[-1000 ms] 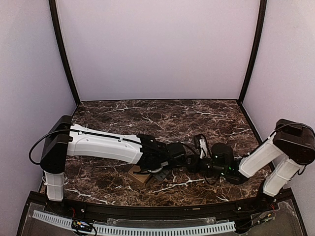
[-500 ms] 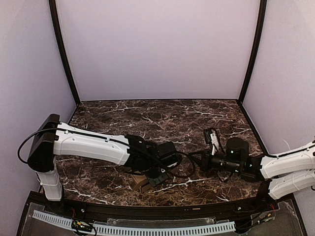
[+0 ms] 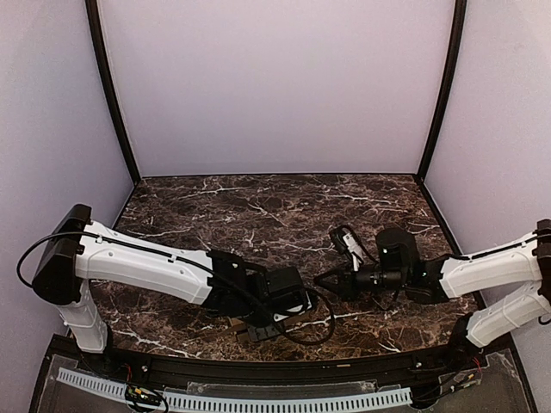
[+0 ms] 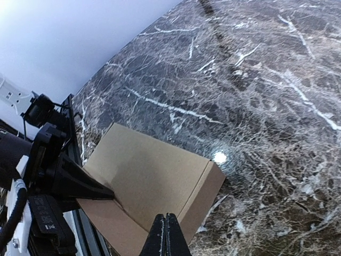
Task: Fold the paper box
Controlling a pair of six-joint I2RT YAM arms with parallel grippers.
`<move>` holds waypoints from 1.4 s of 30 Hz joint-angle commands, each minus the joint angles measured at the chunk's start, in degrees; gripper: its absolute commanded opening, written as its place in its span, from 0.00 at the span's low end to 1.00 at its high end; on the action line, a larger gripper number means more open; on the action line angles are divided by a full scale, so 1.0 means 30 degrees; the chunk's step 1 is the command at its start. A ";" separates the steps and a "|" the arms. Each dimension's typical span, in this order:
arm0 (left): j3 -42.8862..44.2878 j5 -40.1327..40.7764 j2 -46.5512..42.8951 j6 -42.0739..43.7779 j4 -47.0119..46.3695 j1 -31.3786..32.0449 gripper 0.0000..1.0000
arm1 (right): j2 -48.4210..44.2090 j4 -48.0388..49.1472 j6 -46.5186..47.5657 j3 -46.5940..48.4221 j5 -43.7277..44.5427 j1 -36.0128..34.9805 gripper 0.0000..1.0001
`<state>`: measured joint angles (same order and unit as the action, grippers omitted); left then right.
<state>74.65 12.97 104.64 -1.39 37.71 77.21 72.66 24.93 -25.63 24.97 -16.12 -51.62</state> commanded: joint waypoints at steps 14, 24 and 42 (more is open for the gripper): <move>-0.1563 0.2171 -0.0922 0.2332 0.0282 0.1266 0.01 | 0.6230 -0.2795 0.3435 0.5176 -0.7313 0.0477 0.00; -0.1684 0.2796 -0.1115 0.2431 -0.0095 0.1305 0.09 | 0.8954 -0.4324 0.4178 0.6359 -0.7299 0.0477 0.00; -0.0152 0.4856 -0.4405 0.0653 0.0084 0.1334 0.52 | 0.9612 -0.5418 0.4787 0.6587 -0.5969 0.0451 0.00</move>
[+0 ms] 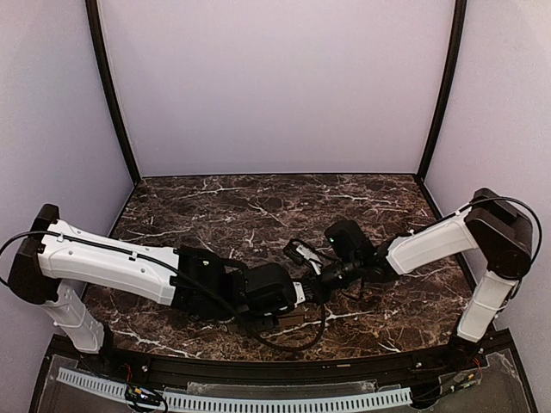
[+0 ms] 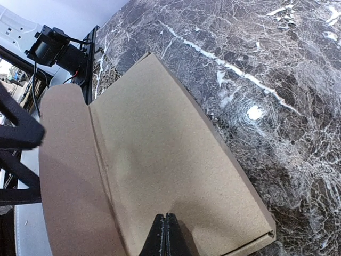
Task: Fold the paper box
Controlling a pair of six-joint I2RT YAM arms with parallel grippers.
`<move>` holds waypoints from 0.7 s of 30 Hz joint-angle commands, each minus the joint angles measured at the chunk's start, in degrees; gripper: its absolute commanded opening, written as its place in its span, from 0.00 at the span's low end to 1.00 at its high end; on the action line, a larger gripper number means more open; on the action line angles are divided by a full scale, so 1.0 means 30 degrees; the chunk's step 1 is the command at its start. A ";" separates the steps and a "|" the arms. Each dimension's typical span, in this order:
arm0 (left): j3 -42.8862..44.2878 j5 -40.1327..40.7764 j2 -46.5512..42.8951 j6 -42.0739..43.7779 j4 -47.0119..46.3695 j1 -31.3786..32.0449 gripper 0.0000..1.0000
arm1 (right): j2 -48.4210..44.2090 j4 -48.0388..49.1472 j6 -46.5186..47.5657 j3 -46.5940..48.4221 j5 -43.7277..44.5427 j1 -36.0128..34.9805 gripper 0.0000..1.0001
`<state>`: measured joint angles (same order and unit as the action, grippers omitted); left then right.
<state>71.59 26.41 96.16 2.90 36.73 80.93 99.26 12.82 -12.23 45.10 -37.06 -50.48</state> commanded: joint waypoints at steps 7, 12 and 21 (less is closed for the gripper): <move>0.0737 0.0028 -0.4618 -0.2707 0.0735 0.0095 0.55 | 0.0926 -0.1318 0.0323 -0.0191 0.1291 0.0069 0.00; -0.1212 0.1024 -0.5819 -0.4170 0.0411 -0.0322 0.55 | 0.0868 -0.1081 0.0119 -0.0423 0.1359 0.0068 0.00; -0.4234 -0.1429 -0.4789 -0.7040 -0.2375 -0.3740 0.19 | 0.0388 -0.0744 -0.0547 -0.0675 0.1906 -0.0186 0.00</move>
<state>61.04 25.32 79.99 -12.53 33.71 72.23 99.66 13.96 -12.82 45.01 -36.14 -50.63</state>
